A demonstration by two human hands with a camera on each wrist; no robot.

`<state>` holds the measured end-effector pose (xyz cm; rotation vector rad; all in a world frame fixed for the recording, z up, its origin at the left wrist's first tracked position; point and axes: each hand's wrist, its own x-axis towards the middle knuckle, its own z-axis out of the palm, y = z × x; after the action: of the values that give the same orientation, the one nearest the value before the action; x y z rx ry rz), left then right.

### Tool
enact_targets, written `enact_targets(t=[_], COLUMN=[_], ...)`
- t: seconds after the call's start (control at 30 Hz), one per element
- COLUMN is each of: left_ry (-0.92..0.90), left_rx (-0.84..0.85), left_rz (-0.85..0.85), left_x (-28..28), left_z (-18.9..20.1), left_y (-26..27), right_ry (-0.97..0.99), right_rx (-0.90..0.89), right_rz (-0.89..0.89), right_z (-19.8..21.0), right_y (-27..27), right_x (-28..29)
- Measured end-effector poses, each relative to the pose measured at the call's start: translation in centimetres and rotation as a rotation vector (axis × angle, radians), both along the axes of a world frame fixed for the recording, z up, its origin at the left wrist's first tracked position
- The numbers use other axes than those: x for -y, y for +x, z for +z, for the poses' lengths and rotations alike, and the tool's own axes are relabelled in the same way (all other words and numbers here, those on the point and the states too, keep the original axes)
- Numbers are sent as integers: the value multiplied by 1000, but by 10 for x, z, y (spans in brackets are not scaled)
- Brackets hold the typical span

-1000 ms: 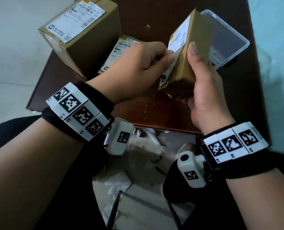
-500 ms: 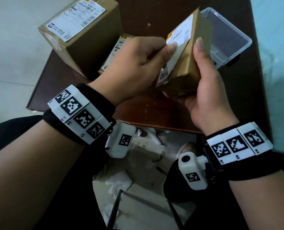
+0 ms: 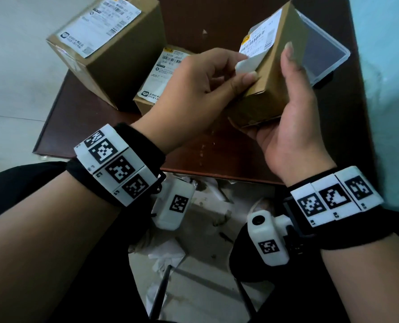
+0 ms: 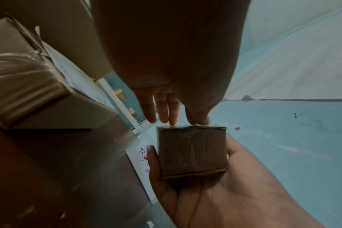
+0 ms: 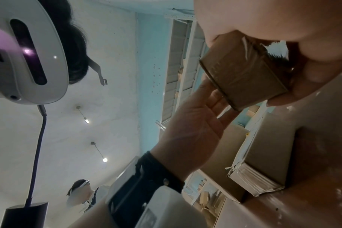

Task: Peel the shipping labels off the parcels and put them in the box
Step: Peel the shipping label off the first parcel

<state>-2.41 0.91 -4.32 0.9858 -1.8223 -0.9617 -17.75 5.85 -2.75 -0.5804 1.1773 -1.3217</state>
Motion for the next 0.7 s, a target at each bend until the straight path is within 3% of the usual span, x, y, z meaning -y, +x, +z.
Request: enact_targets(t=[0.17,0.7], left_ry=[-102,-46], left_rx=[21,147], left_rz=[130,113], left_x=[-1,1], left_z=[4,12], left_y=[-1,10], right_ry=[-48,1], right_rx=[-61,-69], right_rz=[41,99], right_z=[0,-3], right_y=[5,4], right_x=[0,0])
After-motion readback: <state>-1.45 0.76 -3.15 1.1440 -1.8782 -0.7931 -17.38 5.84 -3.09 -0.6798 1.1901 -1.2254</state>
